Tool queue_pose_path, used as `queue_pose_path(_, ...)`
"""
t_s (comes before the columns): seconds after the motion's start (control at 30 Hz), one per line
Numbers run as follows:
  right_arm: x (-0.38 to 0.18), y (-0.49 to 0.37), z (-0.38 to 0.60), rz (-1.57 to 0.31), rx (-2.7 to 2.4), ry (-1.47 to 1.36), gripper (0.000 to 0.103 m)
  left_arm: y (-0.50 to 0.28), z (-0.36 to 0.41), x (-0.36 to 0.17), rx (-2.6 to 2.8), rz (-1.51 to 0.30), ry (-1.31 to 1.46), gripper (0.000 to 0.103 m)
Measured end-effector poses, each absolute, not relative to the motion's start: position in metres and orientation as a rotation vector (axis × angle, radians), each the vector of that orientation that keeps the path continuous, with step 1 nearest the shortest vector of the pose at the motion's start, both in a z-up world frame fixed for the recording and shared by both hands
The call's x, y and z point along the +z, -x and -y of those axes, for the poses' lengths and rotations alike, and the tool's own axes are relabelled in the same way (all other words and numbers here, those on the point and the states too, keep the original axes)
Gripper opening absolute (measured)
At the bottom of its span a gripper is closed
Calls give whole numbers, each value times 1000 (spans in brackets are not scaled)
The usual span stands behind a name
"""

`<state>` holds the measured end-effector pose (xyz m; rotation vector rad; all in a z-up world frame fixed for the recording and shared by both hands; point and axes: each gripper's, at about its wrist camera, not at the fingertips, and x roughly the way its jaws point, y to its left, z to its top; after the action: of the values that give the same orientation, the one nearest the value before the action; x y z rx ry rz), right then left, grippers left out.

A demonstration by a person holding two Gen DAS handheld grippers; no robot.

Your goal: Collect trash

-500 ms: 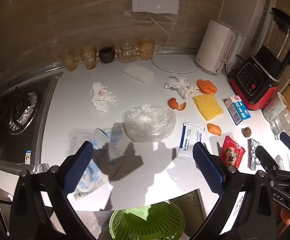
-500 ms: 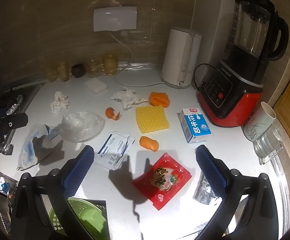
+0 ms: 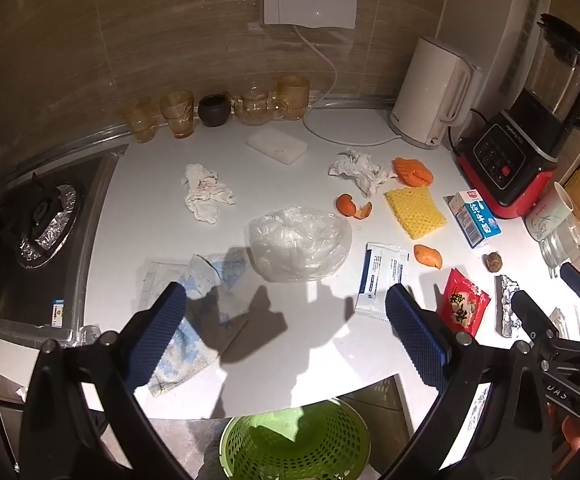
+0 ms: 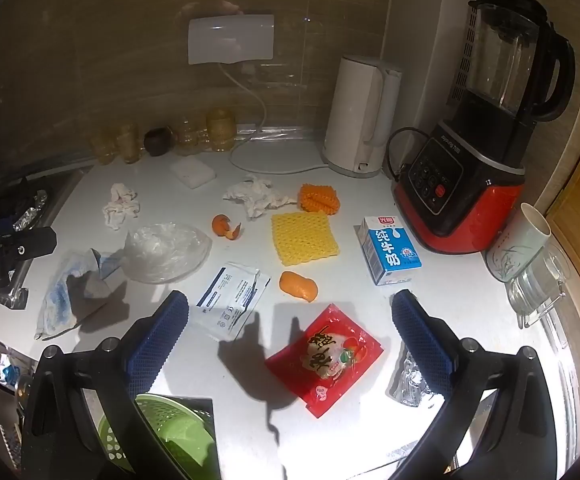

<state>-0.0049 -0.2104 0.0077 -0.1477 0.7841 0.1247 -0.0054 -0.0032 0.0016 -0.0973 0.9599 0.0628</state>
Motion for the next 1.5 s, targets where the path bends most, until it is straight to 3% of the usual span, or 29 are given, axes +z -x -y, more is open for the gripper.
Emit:
queue_pose_path(0.87, 3, 1, 208, -782, 130, 139, 101, 5, -5, -9, 69, -951, 89, 95)
queue_pose_path(1.2, -25, -12, 176, -793, 206, 118, 101, 12, -31, -57, 28, -887, 26, 95)
queue_pose_path(1.5, -71, -49, 122, -851, 267, 121, 101, 5, -82, -124, 0, -947, 31, 95)
